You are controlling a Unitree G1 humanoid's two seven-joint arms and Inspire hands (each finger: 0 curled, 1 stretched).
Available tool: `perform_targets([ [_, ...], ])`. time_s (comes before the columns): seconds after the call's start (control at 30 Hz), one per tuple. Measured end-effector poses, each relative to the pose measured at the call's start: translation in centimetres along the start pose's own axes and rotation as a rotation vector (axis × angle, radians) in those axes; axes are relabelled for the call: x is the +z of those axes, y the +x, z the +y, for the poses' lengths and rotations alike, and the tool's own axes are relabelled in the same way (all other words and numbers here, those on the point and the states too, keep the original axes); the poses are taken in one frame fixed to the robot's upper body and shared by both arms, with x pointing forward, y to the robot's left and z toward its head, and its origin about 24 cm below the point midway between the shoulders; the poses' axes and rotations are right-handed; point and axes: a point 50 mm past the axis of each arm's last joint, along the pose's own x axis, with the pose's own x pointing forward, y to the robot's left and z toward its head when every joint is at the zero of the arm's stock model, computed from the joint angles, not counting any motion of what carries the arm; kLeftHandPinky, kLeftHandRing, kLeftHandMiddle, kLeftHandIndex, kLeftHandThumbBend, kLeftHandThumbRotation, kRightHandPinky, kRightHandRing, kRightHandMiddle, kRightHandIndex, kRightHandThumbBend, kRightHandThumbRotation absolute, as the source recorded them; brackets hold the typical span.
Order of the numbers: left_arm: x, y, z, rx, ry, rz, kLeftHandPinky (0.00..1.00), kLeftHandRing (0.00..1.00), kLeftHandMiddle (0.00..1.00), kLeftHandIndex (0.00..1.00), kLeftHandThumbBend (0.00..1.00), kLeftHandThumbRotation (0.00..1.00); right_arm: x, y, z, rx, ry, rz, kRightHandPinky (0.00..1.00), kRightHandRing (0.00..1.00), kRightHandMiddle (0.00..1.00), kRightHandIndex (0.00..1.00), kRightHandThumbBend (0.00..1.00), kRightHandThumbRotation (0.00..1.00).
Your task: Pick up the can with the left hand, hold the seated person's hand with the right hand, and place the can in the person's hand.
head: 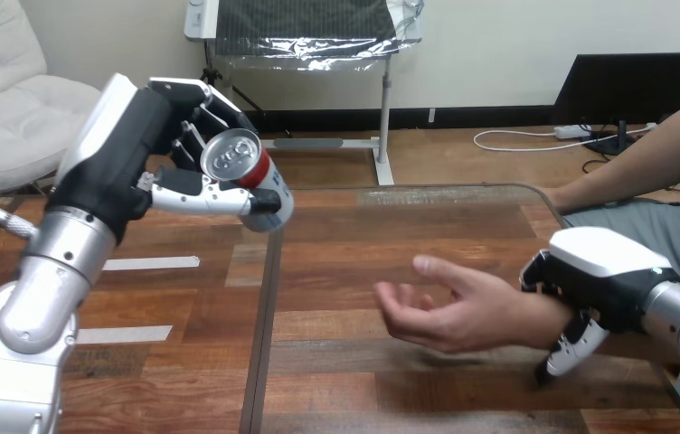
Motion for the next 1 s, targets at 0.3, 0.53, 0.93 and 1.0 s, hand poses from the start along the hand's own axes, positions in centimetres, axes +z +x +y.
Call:
perform_targets([
  [0.3, -0.3, 0.1, -0.6, -0.007, -0.034, 0.005, 0.24, 0.3, 0.37, 0.42, 0.69, 0.0, 0.1, 0.2, -0.5, -0.039, 0.012, -0.023, 0.23, 0.29, 0.37, 0.43, 0.85, 0.0],
  [0.53, -0.6, 0.3, -1.4, -0.029, -0.046, 0.006, 0.25, 0.3, 0.37, 0.42, 0.69, 0.0, 0.3, 0.5, -0.9, -0.066, 0.021, -0.036, 0.23, 0.29, 0.36, 0.42, 0.85, 0.0],
  [0.93, -1.2, 0.8, -2.7, -0.062, -0.069, 0.012, 0.25, 0.3, 0.37, 0.42, 0.69, 0.0, 0.5, 1.0, -1.6, -0.104, 0.034, -0.047, 0.25, 0.31, 0.38, 0.42, 0.87, 0.0],
  [1.0, -1.3, 0.9, -2.9, -0.068, -0.071, 0.008, 0.25, 0.3, 0.37, 0.42, 0.69, 0.0, 0.5, 1.1, -1.6, -0.107, 0.036, -0.047, 0.25, 0.31, 0.38, 0.42, 0.87, 0.0],
])
